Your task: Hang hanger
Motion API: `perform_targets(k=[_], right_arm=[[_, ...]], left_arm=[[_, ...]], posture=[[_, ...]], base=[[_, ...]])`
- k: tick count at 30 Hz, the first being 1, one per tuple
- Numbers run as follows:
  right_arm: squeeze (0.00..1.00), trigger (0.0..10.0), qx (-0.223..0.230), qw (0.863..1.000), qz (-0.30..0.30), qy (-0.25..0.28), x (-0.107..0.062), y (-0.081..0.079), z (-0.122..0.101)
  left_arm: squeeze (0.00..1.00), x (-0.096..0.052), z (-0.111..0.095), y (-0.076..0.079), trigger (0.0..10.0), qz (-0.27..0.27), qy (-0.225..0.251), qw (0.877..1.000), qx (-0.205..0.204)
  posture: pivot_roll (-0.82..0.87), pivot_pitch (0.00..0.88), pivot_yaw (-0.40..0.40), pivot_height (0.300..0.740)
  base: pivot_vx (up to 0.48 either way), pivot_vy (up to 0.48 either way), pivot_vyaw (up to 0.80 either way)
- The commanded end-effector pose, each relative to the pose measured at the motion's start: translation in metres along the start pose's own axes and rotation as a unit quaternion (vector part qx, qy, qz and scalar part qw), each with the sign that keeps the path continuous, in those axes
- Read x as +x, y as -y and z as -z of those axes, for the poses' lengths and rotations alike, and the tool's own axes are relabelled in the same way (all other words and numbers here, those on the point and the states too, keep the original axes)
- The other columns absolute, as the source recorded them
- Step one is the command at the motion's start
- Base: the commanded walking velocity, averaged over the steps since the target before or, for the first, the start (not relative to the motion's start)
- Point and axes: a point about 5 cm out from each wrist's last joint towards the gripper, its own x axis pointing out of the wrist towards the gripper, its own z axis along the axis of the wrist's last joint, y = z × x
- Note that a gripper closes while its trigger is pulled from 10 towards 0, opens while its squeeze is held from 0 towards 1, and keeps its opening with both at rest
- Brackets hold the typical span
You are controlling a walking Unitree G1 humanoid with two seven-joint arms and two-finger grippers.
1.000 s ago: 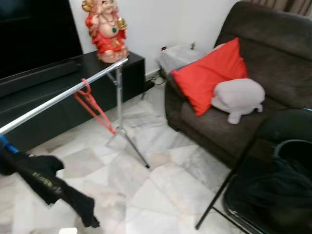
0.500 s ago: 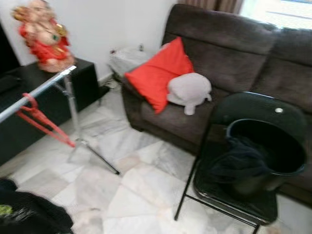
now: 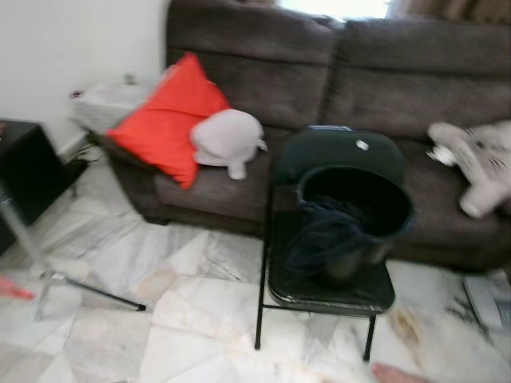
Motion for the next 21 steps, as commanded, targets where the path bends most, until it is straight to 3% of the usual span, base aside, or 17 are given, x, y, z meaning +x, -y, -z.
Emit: perform_targets(k=[1,3,21], right_arm=[[0.0,10.0,0.001,1.0,-0.008,0.0,-0.0002,-0.0071,0.0003],[0.0,10.0,0.001,1.0,-0.008,0.0,-0.0002,-0.0072,0.0004],[0.0,10.0,0.013,1.0,-0.006,0.011,-0.0003,-0.008,-0.0014]], left_arm=[[0.0,-0.0045,0.016,-0.0082,10.0,-0.011,-0.026,1.0,-0.003],[0.0,-0.0046,0.0162,-0.0083,10.0,-0.011,-0.026,1.0,-0.003],[0.0,-0.0044,0.0153,-0.0083,10.0,-0.008,-0.023,1.0,-0.014]], posture=[[0.02,0.002,0.039,0.74],[0.02,0.0,0.04,0.74],[0.02,0.007,0.042,0.74]], base=[[0.0,0.0,-0.79],[0.0,0.0,-0.79],[0.0,0.0,0.0]])
